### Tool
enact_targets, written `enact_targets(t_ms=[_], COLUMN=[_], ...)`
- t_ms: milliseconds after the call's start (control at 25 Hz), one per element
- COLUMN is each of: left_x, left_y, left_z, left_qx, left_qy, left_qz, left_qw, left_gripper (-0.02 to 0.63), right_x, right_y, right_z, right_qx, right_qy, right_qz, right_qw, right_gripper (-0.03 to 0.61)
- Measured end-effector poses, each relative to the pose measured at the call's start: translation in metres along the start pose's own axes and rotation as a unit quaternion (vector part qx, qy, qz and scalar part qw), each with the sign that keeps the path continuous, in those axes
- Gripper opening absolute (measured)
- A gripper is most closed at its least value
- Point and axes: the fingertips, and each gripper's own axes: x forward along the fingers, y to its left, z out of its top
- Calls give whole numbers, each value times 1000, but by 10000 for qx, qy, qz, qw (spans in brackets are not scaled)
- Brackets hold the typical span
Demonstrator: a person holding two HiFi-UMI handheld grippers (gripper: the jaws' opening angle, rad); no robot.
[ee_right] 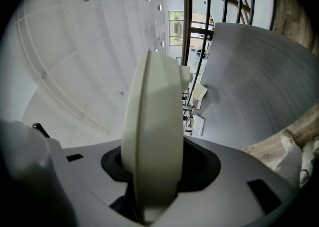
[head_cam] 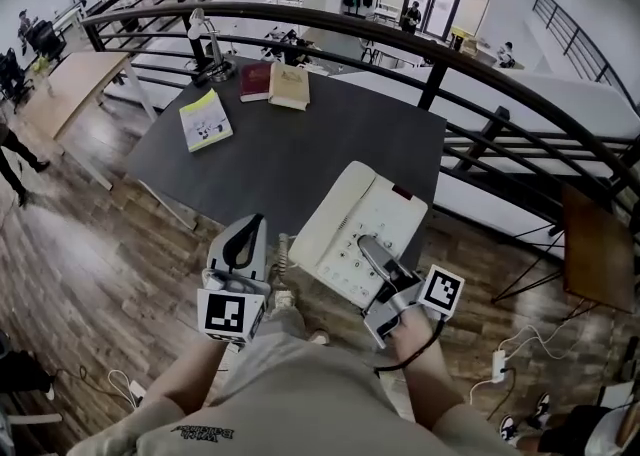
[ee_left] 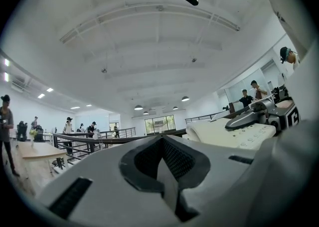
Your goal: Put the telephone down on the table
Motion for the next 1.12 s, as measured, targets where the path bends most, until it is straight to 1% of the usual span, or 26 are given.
enact_targets(t_ms=[200,360,520,640,800,960,1120], left_x=[25,58,94,123,158,198,238], left_y=[4,15,21,30,48,74,99], left_z=[9,3,1,-1,-7,-21,-28], left_qx=[-49,-28,67,117,68,52,-64], left_qy=[-81,-102,-350,-396,-373,-297,-376], left_qz=[-42,-121,-397,-543,-634,-748,-932], left_qw=[9999,9999,9986,9977,9973,9967,9949], left_gripper=[3,3,3,3,3,3,3], right_x=[17,42,71,94,123,158,194], right_y=[-1,-8,-14,-20,-29,-46,-60], right_z=[26,50,77,94,115,133,152], right_qx=[-77,-156,-198,-271,-274,-253,-244], right_qy=[-92,-146,-200,-253,-308,-376,-409], right_qz=[-10,-40,9,-16,-110,-135,-154], right_qw=[9999,9998,9996,9993,9991,9989,9987], right_gripper=[189,189,189,189,189,189,189])
